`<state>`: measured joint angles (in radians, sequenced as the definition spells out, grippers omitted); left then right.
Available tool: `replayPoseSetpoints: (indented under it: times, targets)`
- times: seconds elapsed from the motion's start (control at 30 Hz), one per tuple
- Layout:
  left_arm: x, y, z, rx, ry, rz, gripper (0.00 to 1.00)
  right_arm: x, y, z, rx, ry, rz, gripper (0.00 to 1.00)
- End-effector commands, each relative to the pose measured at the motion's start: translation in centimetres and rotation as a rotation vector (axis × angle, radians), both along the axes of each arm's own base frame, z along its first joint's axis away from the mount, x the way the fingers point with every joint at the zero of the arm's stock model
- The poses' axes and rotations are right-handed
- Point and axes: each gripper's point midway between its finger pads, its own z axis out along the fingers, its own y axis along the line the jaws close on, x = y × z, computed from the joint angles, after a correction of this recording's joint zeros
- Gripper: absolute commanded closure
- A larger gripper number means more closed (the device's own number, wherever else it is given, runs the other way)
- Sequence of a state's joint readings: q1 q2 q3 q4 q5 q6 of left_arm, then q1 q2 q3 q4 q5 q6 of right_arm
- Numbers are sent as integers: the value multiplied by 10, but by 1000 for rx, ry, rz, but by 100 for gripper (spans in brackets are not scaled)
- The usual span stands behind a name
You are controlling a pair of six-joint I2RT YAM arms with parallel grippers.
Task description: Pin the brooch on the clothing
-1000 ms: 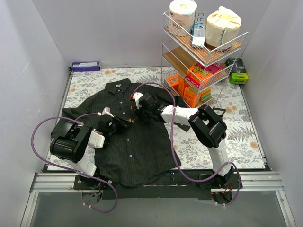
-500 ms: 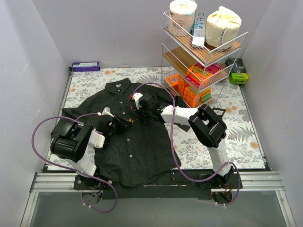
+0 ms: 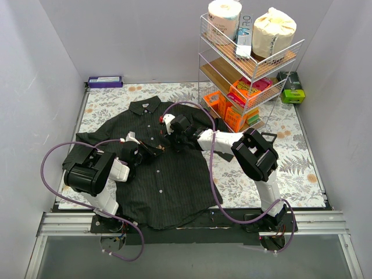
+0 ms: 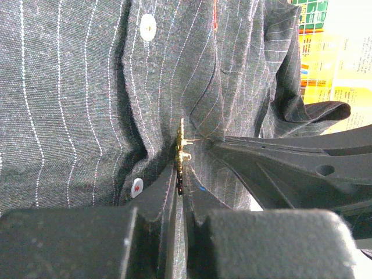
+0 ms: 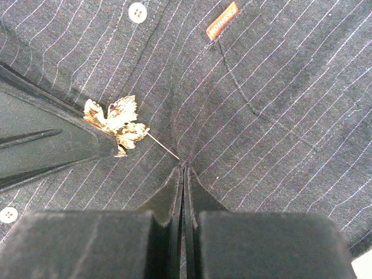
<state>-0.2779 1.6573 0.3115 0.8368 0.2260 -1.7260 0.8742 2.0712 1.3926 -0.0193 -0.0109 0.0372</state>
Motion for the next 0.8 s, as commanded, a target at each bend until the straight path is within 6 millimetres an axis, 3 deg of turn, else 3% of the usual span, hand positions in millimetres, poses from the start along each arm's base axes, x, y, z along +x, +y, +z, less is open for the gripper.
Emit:
replayPoseSetpoints:
  times: [0.0,0.77]
  targets:
    - [2,-5,-1,-4,1,-9,100,-1,16,10,52,-21,33,99]
    - [-7,-24,-9,-46,30,-49,100,-7,31,27,112,-1,57,99]
